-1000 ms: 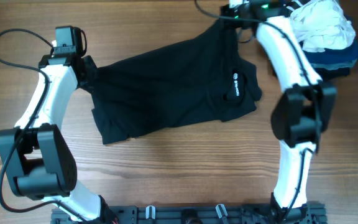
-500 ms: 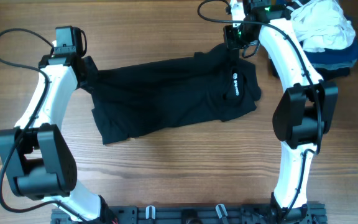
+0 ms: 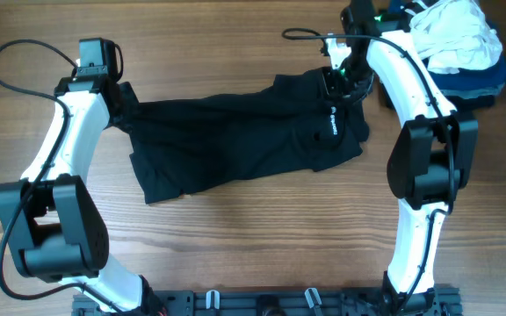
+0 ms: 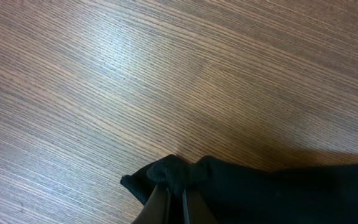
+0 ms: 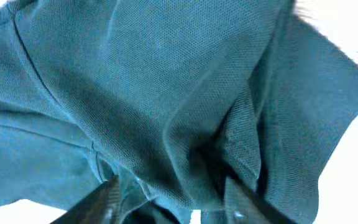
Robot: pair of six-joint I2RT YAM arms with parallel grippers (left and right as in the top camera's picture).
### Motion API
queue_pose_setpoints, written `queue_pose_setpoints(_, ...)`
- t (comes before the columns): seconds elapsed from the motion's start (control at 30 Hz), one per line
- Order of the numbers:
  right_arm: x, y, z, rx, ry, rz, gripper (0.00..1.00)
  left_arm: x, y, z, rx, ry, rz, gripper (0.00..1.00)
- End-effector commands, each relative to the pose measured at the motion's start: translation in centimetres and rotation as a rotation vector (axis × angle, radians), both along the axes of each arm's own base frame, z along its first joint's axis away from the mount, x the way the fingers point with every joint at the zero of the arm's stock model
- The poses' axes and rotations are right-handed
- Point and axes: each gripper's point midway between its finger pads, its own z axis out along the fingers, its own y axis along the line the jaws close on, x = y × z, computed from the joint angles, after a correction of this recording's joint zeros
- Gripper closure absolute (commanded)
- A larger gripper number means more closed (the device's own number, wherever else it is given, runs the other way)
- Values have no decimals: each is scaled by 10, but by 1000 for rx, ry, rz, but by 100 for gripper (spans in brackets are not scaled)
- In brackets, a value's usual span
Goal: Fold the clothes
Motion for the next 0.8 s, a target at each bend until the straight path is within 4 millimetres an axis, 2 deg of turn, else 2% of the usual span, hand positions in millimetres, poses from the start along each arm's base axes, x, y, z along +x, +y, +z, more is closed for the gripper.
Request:
queue_pose_setpoints(0.0, 17, -9, 0, 5, -57, -25, 30, 0, 2, 9, 24, -14, -14, 96)
queue_pose_setpoints(0.23, 79, -4, 18, 41, -316, -34, 26, 0, 2, 9, 23, -15, -14, 96)
queue_pose_setpoints(0.37, 99, -3, 15, 39, -388, -35, 26, 0, 2, 8, 24, -14, -14, 96)
queue_pose_setpoints(0.47, 100, -3, 1, 37, -368, -37, 26, 0, 2, 8, 23, -14, -14, 96)
queue_pose_setpoints(0.6, 92, -2, -28, 46, -286, -76, 27, -1, 2, 8, 23, -7, -14, 96)
queue_pose_setpoints(0.77, 93, 7, -42, 95, -266, -69, 32, -1, 2, 8, 23, -7, -14, 96)
